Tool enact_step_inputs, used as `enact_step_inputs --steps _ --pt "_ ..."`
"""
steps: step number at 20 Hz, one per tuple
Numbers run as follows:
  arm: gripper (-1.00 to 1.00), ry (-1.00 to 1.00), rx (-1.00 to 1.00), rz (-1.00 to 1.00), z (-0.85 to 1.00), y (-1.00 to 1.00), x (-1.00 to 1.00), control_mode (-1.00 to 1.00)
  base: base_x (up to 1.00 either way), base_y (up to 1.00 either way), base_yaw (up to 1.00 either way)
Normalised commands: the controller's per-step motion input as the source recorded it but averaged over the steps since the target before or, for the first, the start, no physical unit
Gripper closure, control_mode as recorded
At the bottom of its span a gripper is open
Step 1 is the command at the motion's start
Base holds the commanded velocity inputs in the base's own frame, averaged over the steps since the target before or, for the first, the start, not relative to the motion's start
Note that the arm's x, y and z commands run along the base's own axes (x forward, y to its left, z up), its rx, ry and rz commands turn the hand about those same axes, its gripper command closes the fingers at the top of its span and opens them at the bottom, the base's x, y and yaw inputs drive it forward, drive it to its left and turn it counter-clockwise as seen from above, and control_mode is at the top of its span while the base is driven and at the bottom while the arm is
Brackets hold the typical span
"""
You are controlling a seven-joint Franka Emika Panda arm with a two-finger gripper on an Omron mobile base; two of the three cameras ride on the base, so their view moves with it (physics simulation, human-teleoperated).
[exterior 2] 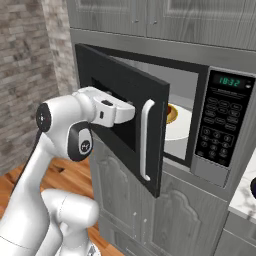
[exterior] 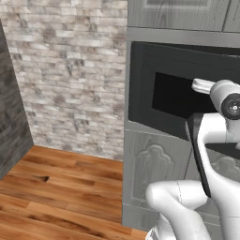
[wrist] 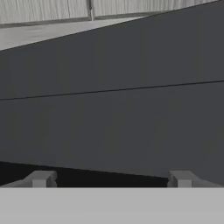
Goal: Pick the chicken drumstick from the counter and place it in the microwave. Then turn on the microwave.
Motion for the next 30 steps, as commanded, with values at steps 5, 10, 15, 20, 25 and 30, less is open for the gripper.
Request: enact_step_inputs --steps 5,10,15,20,25,30 --pt "-1.00 0.00 0.00 0.02 -0.04 -0.18 0.30 -1.00 0.00 0.00 0.00" --pt "-1.00 0.00 0.00 0.02 0.00 -0.18 0.19 -1.00 0.00 0.00 0.00" --pt "-1.00 0.00 0.00 0.03 0.00 -0.19 0.18 -1.00 0.00 0.00 0.00" --pt "-1.00 0.00 0.00 0.03 0.00 -0.20 0.23 -1.00 0.00 0.00 0.00" --pt "-1.00 0.00 0.00 0.02 0.00 -0.18 0.21 -1.00 0.00 0.00 0.00" --pt "-1.00 0.00 0.00 0.01 0.00 -0.12 0.20 -1.00 0.00 0.00 0.00"
